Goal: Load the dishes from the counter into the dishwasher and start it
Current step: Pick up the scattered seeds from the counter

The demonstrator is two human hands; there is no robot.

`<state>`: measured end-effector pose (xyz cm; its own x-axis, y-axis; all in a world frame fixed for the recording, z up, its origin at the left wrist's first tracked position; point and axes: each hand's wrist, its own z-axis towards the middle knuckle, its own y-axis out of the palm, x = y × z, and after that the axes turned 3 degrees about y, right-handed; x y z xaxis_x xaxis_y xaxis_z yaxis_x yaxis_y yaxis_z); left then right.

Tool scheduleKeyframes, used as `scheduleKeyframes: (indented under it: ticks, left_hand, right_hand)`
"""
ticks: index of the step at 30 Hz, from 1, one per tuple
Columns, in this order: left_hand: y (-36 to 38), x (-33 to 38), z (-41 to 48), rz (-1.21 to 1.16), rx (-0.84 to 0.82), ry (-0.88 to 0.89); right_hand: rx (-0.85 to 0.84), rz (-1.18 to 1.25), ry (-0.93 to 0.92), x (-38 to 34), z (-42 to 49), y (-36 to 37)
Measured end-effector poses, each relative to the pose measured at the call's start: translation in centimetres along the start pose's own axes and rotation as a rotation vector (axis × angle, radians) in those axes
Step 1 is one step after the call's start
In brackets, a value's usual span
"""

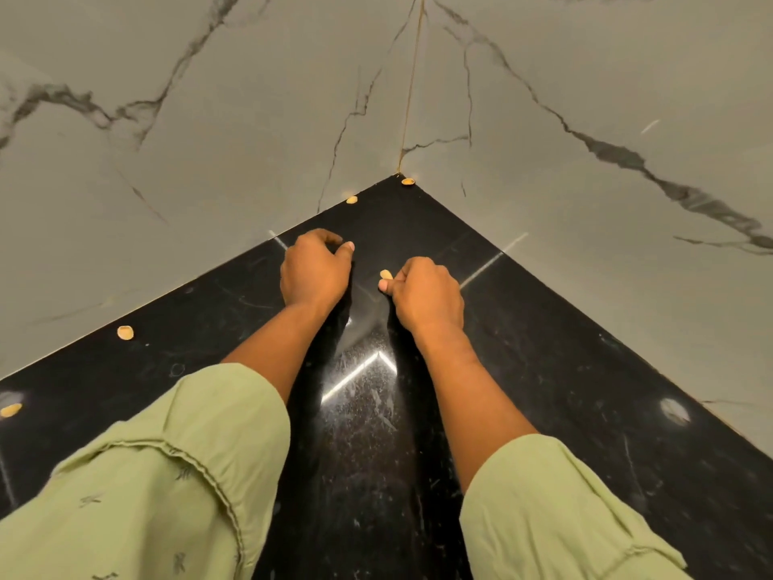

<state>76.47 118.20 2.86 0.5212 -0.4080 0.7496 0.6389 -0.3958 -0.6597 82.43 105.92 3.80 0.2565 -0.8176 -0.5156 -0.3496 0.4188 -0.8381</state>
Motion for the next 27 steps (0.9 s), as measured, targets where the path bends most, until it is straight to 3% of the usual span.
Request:
scheduleKeyframes:
  ticks: [5,13,21,27]
  left_hand:
    - [-0.6,-1.0,-0.5,-0.186,-0.051,-0.034]
    - [-0.4,-0.9,0.0,-0.263,-0.077,-0.104]
    - [-0.9,-0.2,0.5,-0.376,-0.155,-0.176]
    - [-0.7,-0.5,0.5,-0.316,-0.135,-0.152]
  right_hand:
    - [-0.013,0.024,-0.049,-0.1,-0.5,-0.5]
    - [-0.079,-0.134,-0.211,0.2,0.4,-0.7]
    - [-0.025,-0.579,-0.476,-0.6,0.2,-0.5]
    - [-0.077,-0.582,-0.507,-1.4,0.7,-0.7]
